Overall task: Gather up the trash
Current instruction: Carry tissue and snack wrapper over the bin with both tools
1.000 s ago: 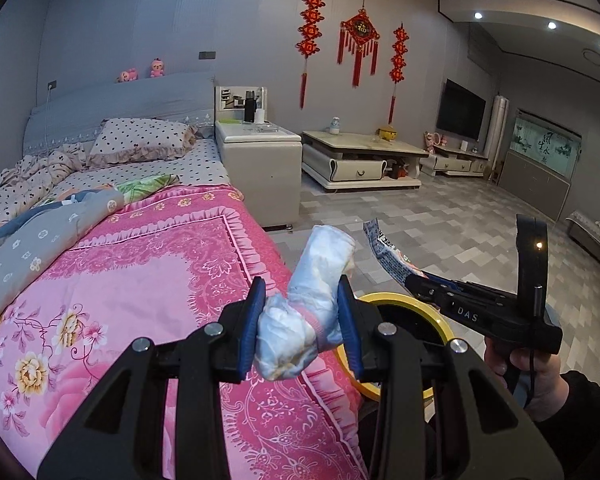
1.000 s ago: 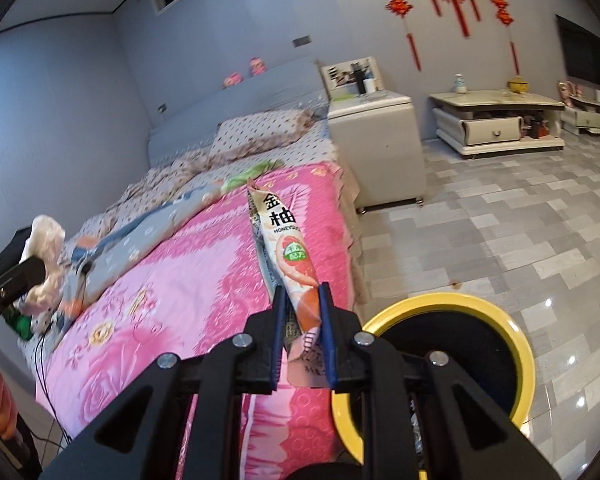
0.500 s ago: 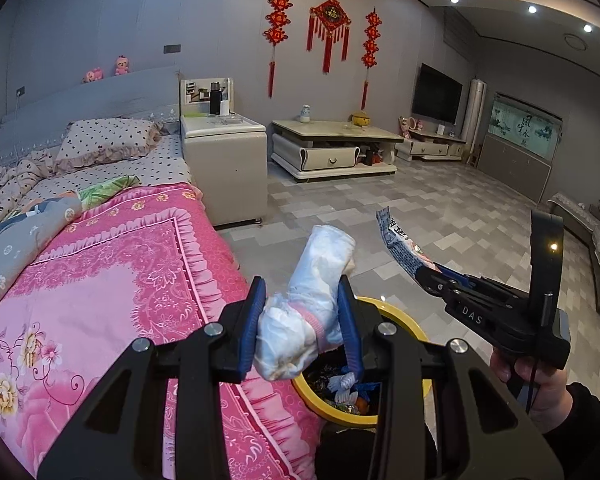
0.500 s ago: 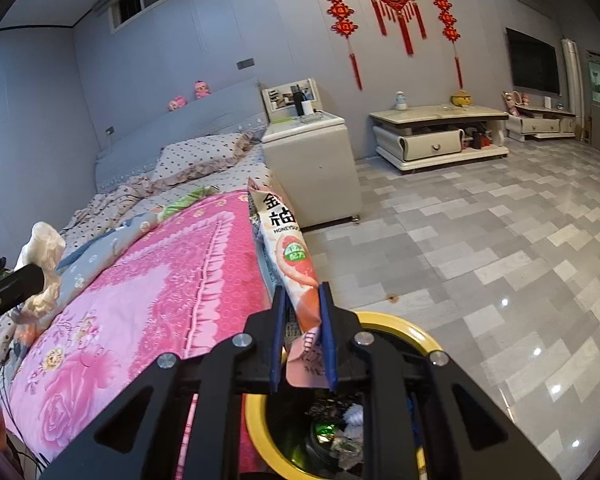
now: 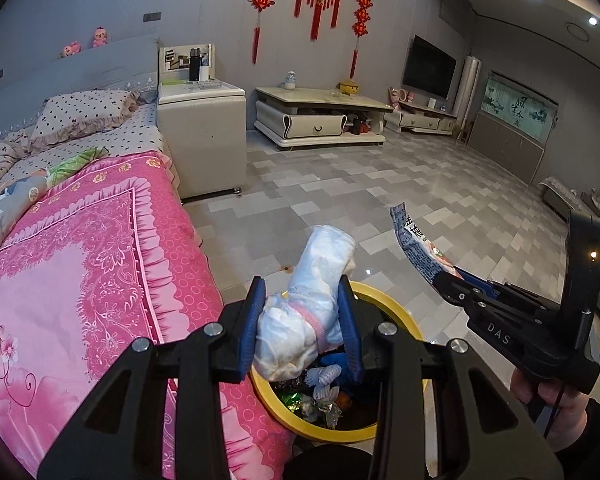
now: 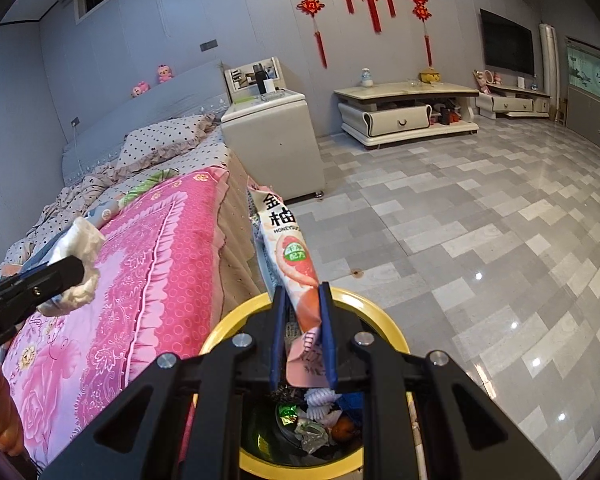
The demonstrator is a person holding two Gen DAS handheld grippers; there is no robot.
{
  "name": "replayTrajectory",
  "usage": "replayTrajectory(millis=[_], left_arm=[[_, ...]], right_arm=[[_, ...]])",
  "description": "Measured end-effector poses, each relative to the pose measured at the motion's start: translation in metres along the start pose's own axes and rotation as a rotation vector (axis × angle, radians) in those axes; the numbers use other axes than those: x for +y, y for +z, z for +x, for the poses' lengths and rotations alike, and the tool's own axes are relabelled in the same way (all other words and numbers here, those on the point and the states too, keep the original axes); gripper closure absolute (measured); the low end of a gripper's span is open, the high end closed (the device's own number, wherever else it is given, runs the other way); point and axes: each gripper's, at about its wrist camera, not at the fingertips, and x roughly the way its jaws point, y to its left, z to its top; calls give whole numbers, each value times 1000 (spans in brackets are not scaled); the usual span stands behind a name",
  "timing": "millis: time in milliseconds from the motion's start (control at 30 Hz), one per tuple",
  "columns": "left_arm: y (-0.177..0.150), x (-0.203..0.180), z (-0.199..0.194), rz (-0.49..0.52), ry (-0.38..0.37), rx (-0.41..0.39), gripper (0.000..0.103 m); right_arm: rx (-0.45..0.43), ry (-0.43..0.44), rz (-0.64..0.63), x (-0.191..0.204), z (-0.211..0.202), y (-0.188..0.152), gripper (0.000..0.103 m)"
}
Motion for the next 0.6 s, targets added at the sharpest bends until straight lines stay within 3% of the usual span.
replayTrajectory(millis=[600], left_arm=[[-31,8,87,-36,13,142,69]], right_arm=[[126,-21,2,-11,42,-19,88]])
